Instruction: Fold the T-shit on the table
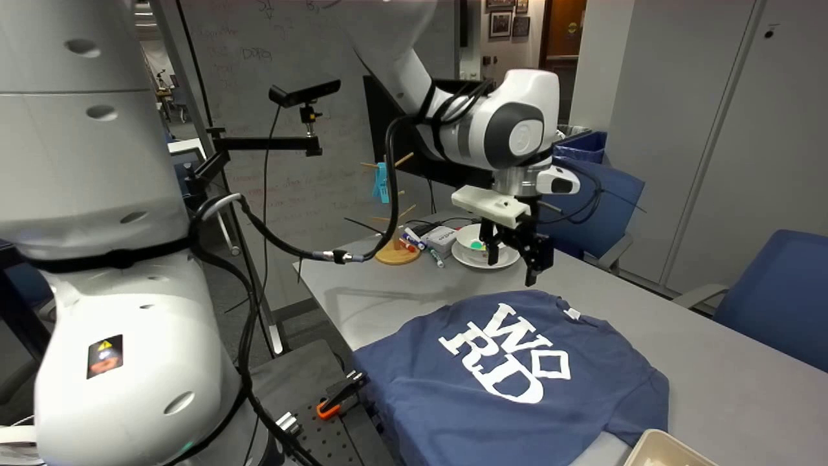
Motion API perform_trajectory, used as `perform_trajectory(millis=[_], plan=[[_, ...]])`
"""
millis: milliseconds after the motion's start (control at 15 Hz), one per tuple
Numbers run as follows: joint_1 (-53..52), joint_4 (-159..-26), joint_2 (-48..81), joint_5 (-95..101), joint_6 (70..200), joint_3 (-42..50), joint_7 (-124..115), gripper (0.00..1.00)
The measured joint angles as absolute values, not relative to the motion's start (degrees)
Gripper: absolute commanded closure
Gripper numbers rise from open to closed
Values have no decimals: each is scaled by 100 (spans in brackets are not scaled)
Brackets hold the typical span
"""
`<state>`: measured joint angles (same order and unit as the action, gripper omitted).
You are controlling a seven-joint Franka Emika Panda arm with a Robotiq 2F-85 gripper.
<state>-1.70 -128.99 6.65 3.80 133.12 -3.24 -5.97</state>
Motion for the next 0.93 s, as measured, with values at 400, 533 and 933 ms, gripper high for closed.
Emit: perform_trajectory(millis=[400, 533, 933], plan=[[-175, -12368, 2135, 400, 13843, -255, -607, 0], [-185, -12173, 2469, 406, 13843, -236, -610, 0], [-190, -12055, 2612, 400, 13842, -224, -621, 0]])
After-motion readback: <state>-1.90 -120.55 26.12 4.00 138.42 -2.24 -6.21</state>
